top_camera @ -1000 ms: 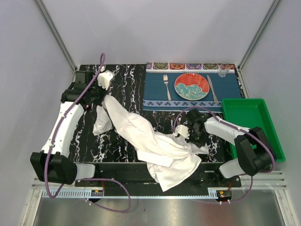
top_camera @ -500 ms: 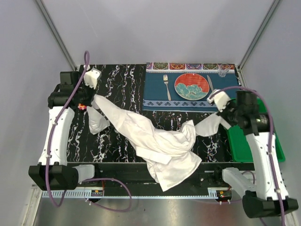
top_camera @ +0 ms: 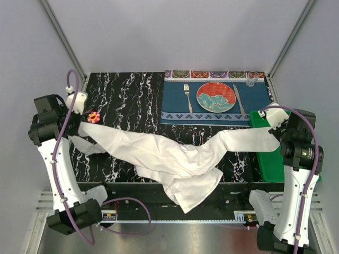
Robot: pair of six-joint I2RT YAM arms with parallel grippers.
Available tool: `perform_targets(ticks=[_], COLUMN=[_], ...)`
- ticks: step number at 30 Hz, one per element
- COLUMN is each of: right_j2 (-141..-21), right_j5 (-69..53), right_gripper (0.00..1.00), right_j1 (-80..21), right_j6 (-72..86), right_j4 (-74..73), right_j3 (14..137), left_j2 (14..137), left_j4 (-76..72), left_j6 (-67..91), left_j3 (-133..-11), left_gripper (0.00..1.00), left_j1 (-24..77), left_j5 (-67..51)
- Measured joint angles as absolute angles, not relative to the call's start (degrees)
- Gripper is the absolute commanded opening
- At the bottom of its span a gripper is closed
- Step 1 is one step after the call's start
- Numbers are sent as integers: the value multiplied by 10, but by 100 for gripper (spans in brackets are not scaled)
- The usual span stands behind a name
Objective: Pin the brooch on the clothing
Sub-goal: Place the clothes at the center of the board.
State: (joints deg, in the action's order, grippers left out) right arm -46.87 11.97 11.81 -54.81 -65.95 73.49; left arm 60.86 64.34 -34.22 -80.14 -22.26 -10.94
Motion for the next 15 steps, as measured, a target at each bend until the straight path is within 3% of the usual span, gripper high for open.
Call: perform_targets(ticks=[6,14,15], right_j2=[-488,-648,-668], right_j5=[161,162,161], right_gripper=[0,0,0], right_j1=[126,132,136], right_j6=[-588,-589,-588], right_j4=[-665,-641,-636], right_j3=[725,709,709], left_j2=[566,588,603], left_j4=[725,750,741], left_j6=[-439,-436,-430], left_j3=[-689,-599,-600], left_gripper=[0,0,6], left_j1=[-181,-102,-102], left_j5=[-116,-104,-105])
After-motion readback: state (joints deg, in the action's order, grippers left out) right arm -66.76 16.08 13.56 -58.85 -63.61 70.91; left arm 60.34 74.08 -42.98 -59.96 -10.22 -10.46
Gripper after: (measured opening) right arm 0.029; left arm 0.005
